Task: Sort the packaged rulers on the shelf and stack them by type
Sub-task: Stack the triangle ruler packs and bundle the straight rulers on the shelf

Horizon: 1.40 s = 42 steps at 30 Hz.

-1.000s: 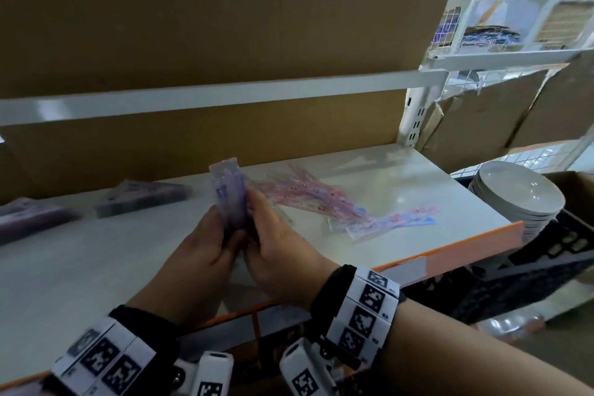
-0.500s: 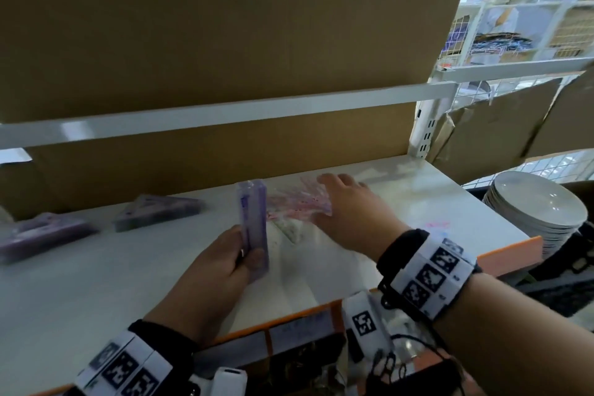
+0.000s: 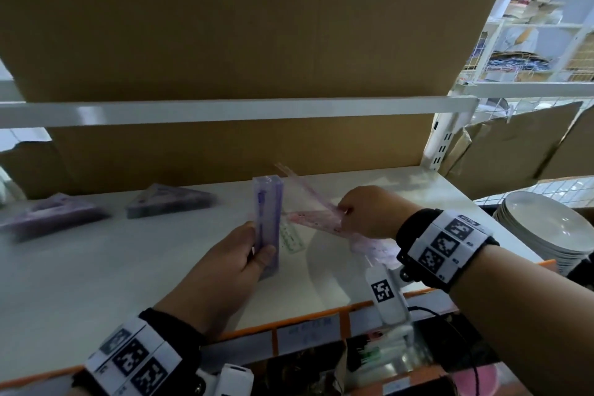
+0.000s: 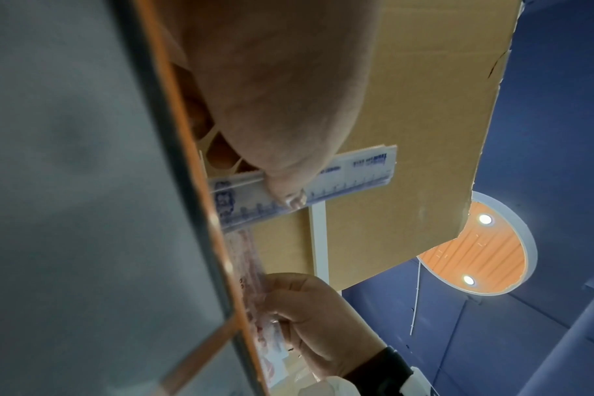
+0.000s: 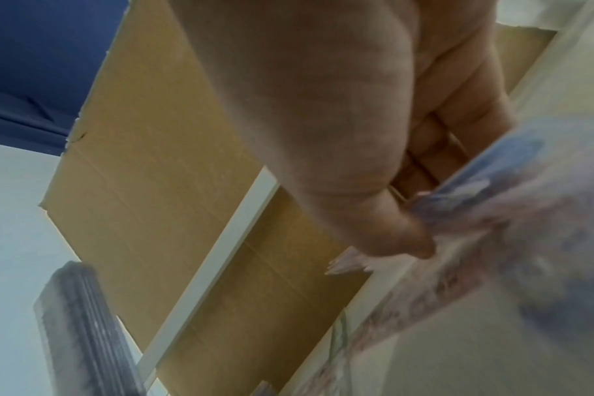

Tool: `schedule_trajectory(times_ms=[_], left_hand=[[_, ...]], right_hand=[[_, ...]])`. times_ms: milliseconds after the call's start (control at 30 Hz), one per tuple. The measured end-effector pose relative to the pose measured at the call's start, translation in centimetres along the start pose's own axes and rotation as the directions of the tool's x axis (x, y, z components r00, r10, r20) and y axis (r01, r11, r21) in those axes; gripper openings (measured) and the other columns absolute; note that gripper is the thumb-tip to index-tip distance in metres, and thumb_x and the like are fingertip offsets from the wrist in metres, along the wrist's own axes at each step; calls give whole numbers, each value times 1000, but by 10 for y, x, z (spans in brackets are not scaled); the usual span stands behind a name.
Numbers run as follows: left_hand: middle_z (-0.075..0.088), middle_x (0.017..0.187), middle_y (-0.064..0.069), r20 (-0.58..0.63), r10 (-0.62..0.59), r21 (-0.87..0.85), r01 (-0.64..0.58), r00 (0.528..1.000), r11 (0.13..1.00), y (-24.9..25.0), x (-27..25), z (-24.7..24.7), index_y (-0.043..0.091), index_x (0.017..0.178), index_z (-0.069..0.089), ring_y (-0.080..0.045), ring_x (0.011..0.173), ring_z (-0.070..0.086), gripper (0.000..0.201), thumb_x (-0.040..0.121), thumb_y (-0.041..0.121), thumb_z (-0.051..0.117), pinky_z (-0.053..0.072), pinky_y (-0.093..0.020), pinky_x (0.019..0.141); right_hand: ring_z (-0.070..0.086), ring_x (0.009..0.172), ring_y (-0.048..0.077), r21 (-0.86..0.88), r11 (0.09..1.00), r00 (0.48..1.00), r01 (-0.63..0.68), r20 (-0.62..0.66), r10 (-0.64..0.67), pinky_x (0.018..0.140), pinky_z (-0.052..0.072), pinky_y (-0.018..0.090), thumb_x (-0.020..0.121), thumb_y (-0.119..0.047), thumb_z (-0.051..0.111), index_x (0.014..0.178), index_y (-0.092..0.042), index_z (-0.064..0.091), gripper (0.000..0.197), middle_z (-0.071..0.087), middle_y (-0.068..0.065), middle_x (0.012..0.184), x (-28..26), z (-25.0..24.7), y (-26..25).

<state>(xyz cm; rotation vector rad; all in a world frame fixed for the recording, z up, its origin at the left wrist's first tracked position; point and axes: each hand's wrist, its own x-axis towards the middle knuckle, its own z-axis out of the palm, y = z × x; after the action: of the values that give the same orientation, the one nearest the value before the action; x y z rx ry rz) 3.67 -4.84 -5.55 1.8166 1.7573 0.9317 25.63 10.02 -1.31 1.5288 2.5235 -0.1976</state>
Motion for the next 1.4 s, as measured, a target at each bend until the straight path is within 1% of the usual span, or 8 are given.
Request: schedule_trajectory(times_ms=[133,233,400,533,667,833,1067,1400], left_hand=[[62,111,12,3,-9,2,9,1000,1000,1,1,0,30,116,54,-6,99,57,21,100,40,48,49,-33,88],[61,111,14,0,5,-5,-5,1000,1000,-1,1,1,30,118,54,-4,99,57,22,100,39,47,48,-23,85],[62,108,15,-3,0,-23,0,1000,1000,-7,4,3,33,117,54,1,95,56,19,99,39,49,48,-19,81],[63,107,12,16,-5,7,5,1000,1000,-10,6,3,34,116,53,-4,94,58,20,98,42,48,51,-33,84],[64,108,13,17,-17,-6,17,1000,1000,-9,5,2,35,117,53,-3,95,59,21,98,43,48,52,-34,85],[63,107,19,17,-17,-20,17,1000,1000,-9,6,3,40,115,52,3,95,58,17,98,42,49,45,-17,77],[63,108,22,15,-12,-37,13,1000,999,-11,7,3,41,117,52,8,97,57,19,98,43,49,43,-12,76],[64,112,18,20,-40,-35,40,999,999,-8,5,3,38,123,52,0,98,59,25,99,41,49,49,-22,82]], right_hand=[[63,64,16,320,945,991,-74,-84,106,52,48,21,81,-15,55,80,-14,74,19,70,-1,68,0,1,21],[60,53,17,626,764,970,-154,-50,236,56,52,27,78,-8,68,75,-12,77,11,67,2,56,0,8,40],[69,56,18,876,445,956,-186,56,289,49,54,24,88,-2,70,93,-2,71,6,75,14,77,-9,7,64],[68,60,18,826,535,956,-177,15,293,56,54,27,80,-7,80,92,-9,72,15,76,11,78,-18,3,81],[69,68,17,802,585,960,-122,-54,274,64,55,30,84,-18,76,92,-18,75,8,76,4,81,-25,3,91],[64,63,18,883,461,938,-83,-87,336,60,53,29,95,-16,62,96,-6,73,15,75,10,79,-31,5,96],[66,64,18,944,328,932,-39,-85,353,62,52,32,99,-17,57,97,-8,72,18,75,11,82,-34,8,99],[66,63,18,843,528,891,-105,-156,426,56,49,30,92,-16,64,104,-17,64,12,75,5,79,-23,19,101]])
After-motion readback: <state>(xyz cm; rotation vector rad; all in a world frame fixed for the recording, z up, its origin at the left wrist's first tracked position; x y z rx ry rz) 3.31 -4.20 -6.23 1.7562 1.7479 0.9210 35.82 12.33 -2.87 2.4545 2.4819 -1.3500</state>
